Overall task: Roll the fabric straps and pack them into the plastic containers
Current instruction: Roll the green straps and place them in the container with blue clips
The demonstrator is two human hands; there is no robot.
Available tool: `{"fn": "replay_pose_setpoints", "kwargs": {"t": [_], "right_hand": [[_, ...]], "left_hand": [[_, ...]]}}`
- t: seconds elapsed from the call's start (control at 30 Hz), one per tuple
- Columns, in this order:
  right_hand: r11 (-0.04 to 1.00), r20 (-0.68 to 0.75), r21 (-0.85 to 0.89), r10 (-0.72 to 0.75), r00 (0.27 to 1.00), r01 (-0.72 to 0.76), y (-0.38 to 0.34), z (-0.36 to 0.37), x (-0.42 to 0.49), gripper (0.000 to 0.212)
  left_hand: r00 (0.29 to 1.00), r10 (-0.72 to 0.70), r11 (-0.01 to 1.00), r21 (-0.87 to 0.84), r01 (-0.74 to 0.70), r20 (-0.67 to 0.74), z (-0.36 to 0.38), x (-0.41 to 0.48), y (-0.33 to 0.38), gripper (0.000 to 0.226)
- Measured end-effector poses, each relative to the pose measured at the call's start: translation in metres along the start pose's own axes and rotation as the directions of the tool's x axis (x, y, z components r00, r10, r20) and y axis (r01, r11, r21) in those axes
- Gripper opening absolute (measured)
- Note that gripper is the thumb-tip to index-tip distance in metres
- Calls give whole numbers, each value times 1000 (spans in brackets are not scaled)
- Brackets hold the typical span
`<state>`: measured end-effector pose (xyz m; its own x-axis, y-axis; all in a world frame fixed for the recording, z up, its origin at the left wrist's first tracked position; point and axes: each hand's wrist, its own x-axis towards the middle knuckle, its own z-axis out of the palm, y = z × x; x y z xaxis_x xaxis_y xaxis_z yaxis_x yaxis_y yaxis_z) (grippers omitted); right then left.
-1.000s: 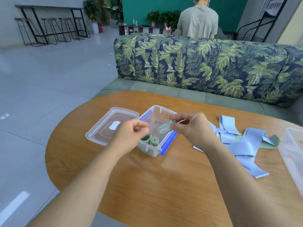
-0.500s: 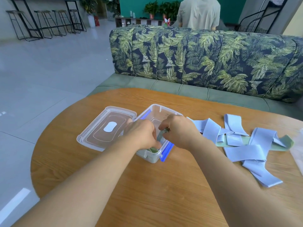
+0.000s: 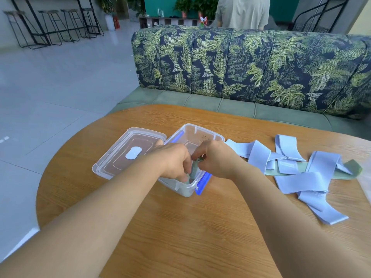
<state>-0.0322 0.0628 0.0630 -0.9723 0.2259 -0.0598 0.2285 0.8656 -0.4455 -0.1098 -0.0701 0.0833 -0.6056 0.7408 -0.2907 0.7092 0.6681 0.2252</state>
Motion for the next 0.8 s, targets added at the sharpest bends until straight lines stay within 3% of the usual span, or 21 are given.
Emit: {"fn": "replay_pose_setpoints", "kwargs": {"t": [0.2,0.4,0.57,0.8], "right_hand": [[1000,65,-23,15,998,-13,-6,-7,3,30],[993,168,-70,102,980,-92,-20,-12,6,10],[987,234,-93,147,961,-129,-27,-15,5,13],[983,262,-87,180,948,-163,-30,-14,12,20]], "left_hand": [[999,33,998,-54,-31,28,-1,-5,0,18],[998,45,997,-70,-41,52,-2,-5,0,22],[998,26,996,-82,-22,50,3,-2,-10,18],[995,66,991,-110,-73,-70,6,-8,-10,22]]}}
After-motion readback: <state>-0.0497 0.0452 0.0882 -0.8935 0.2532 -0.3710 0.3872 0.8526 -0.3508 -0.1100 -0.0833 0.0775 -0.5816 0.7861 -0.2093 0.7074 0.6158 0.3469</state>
